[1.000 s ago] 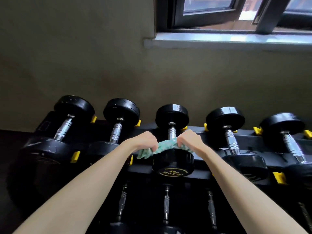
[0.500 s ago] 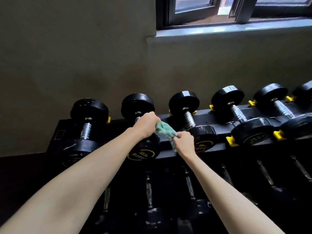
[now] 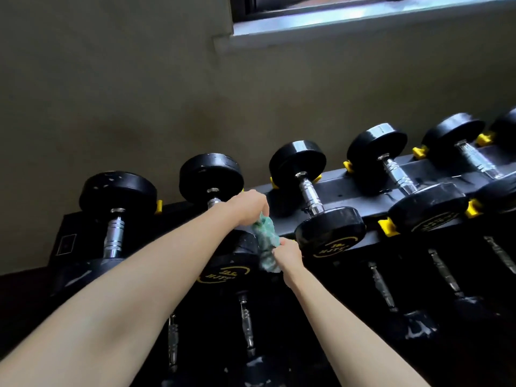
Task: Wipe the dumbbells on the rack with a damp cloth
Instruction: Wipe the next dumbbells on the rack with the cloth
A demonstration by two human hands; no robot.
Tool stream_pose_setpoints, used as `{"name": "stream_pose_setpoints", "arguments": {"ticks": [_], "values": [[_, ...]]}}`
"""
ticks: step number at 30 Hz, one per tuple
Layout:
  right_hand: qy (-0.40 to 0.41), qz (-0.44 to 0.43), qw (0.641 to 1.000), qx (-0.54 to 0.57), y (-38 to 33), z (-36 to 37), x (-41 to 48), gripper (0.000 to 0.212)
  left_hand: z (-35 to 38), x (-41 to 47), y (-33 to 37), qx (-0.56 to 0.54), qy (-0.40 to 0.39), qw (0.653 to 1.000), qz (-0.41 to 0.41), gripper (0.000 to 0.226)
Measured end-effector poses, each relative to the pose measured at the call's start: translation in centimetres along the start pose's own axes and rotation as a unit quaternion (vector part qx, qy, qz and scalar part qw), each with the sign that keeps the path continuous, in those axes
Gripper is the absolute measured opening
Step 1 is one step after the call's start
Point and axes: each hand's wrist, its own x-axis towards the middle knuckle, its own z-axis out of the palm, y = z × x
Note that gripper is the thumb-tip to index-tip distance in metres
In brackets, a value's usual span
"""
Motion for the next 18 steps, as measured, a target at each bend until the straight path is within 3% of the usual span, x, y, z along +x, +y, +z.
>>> {"name": "stream_pose_setpoints", "arguments": {"ticks": [5,9,11,15,18], "values": [[-0.075,0.042,0.995,0.053,2.3,2.1,1.2,0.043,-0.2,0.7,-0.9,-0.002,-0.068,0.998,0.017,0.052],[-0.088,0.044,0.995,0.035,1.5,1.7,0.9,0.014,-0.8,0.3,-2.0,0.005,-0.1,0.995,0.023,0.053],[-0.1,0.055,0.993,0.036,1.0,1.1,0.2,0.016,-0.8,-0.2,-2.4,0.0,-0.106,0.994,0.032,0.054],[-0.06,0.059,0.995,0.045,0.5,1.2,-1.6,0.028,-0.8,-1.8,-3.3,-0.031,-0.093,0.994,0.039,0.054],[-0.017,0.034,0.997,0.063,-1.3,1.1,-4.0,0.021,-0.6,-3.4,-4.7,-0.074,-0.05,0.995,0.038,0.051]]}}
